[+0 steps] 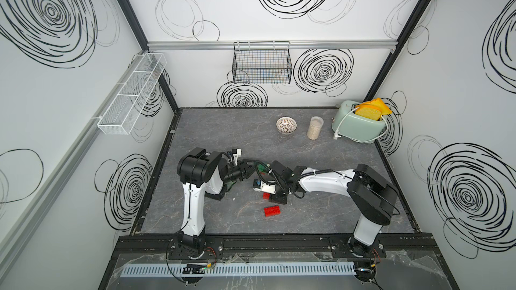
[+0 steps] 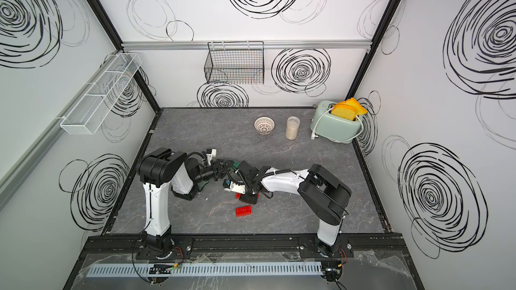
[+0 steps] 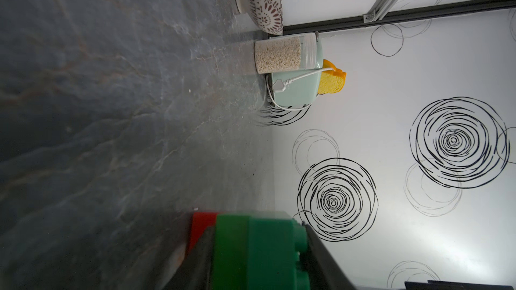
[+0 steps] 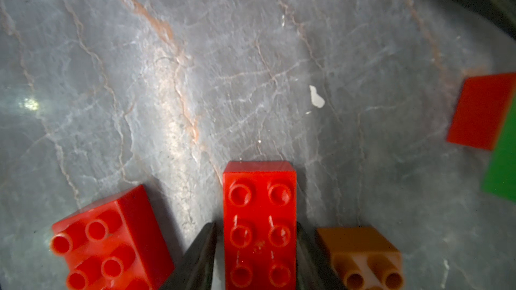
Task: Assemble a heart with lego
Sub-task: Pick up the lego brick from the center of the board.
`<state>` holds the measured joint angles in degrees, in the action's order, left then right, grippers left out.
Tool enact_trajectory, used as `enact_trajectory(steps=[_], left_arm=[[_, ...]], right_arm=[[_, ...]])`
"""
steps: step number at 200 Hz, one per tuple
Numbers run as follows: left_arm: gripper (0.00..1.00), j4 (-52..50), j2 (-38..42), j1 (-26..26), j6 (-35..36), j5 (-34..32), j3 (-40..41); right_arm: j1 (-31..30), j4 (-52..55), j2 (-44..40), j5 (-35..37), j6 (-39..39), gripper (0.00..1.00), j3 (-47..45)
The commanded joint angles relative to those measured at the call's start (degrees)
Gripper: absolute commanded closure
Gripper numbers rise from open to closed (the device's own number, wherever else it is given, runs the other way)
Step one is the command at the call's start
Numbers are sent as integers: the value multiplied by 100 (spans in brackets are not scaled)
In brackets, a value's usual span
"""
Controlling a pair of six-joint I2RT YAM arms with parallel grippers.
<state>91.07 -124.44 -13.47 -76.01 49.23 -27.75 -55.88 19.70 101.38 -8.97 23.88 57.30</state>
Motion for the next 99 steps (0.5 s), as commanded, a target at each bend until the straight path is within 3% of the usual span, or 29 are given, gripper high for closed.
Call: enact_trajectory(steps=[1,58,99], left_arm=[[69,777,-98,-62,-139,12,23],[61,877,-61,-155,-230,-19,41],[45,1135,-63,-146,-394,-45,77]], right_arm=[[28,120,-72,0,51,60,-2],[58,240,-272,25,50,73,56],[240,594,-762,-218,82,77,321]])
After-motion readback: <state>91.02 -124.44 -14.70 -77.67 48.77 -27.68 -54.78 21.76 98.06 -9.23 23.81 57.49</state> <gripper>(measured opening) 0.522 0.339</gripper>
